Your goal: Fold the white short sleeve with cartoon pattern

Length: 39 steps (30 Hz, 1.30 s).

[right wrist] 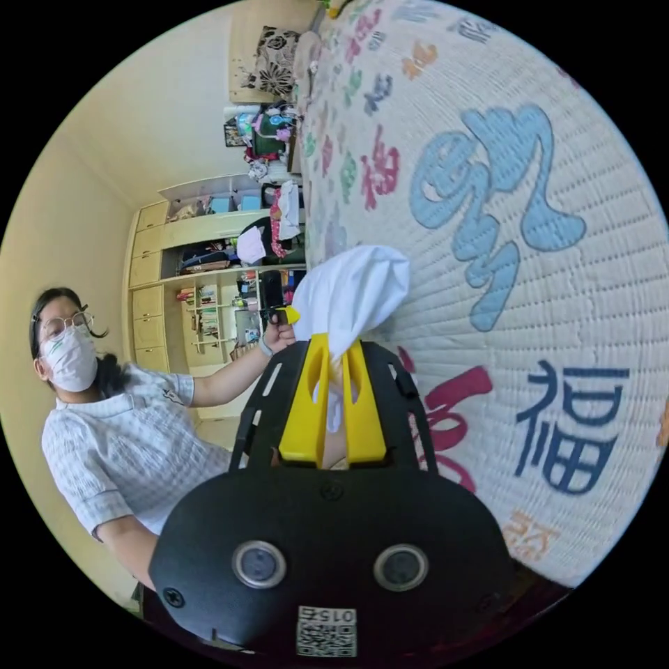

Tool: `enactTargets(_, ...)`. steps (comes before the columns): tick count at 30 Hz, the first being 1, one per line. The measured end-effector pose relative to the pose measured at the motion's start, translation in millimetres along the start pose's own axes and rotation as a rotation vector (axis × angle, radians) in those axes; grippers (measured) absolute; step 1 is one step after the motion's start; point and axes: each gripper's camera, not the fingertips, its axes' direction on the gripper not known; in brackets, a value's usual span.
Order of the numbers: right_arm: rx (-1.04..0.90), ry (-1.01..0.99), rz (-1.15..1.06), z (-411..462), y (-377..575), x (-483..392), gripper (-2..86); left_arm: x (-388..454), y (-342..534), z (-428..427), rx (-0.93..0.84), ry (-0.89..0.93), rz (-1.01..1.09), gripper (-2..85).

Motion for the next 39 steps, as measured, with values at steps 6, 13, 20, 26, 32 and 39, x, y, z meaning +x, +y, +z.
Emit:
enactTargets(6,0.168,-0.003,-0.111,-35.8,55.2,-182.8,1.8,121.2,-33.9,-7.1,-0.037,0.003,0.126,6.2)
enactTargets(13,0.335,0.036,-0.221,-145.6,97.8,-381.7,2.3,271.6,-137.3,41.3,-0.047,0.058,0.344,6.2)
enactTargets(20,0.395,0.279,-0.284,-302.0,80.6,-483.4,2.6,340.0,-260.8,168.9,-0.036,0.081,0.448,6.3)
enactTargets(26,0.392,0.591,-0.123,-417.5,7.8,-453.5,2.6,301.2,-390.6,325.1,-0.018,0.097,0.398,6.1)
enactTargets(32,0.346,0.872,0.103,-442.8,-70.7,-355.2,3.1,181.0,-482.2,466.1,-0.008,-0.038,0.225,5.2)
enactTargets(39,0.462,0.945,0.039,-434.0,-74.9,-320.3,6.6,94.0,-487.6,519.5,0.13,0.019,0.108,7.3)
